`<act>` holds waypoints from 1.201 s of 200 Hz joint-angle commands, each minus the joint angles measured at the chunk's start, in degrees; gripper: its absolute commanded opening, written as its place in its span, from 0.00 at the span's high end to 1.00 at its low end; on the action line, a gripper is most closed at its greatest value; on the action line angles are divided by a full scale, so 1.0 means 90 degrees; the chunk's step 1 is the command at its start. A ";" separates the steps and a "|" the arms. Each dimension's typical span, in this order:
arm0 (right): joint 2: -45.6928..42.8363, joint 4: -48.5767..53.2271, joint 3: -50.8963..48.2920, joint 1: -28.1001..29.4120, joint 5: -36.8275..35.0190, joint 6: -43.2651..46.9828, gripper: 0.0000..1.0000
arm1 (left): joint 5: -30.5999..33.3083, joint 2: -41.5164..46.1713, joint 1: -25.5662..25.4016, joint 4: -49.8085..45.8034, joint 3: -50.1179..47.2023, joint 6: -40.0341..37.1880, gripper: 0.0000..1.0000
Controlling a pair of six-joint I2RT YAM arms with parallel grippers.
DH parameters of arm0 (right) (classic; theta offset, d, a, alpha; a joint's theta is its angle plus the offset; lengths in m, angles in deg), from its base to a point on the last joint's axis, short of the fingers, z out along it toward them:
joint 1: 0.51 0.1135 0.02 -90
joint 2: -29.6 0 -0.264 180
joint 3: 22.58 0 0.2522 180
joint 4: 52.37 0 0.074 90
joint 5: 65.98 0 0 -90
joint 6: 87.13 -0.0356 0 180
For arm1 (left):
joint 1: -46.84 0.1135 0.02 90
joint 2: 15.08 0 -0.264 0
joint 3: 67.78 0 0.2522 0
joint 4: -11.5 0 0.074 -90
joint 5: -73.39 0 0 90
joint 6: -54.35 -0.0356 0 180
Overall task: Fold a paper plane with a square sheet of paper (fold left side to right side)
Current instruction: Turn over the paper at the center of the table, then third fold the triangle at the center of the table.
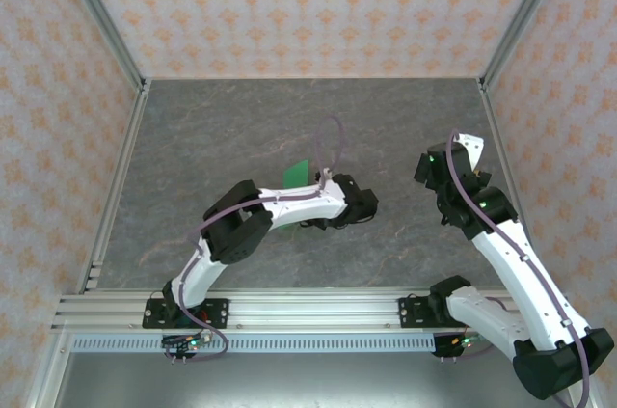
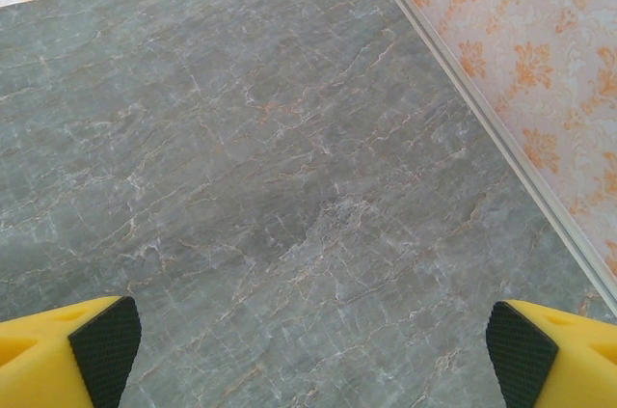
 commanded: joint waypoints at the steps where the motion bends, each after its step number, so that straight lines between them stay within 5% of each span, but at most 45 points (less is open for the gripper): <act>1: -0.0074 0.0112 -0.0096 -0.0023 -0.0188 0.0097 0.05 | -0.0429 -0.0239 -0.0019 -0.0075 0.0394 -0.0286 0.95; 60: -0.0025 0.0061 -0.0125 -0.0025 0.0015 0.0142 0.04 | -0.1664 -0.0710 0.0101 0.0476 0.1290 -0.1097 0.75; 122: 0.0057 0.0007 -0.0107 -0.0025 0.0438 0.0221 0.04 | -0.3307 0.0120 0.0395 0.1601 0.1205 -0.1756 0.50; 157: 0.0216 -0.0270 -0.0076 -0.0019 0.1348 0.0336 0.04 | -0.4689 0.1329 0.0631 0.2870 0.0394 -0.1984 0.37; 240: 0.1036 -0.1927 -0.0496 0.0278 0.4381 0.0149 0.11 | -0.6299 0.3803 0.2469 0.5958 -0.3386 -0.0879 0.37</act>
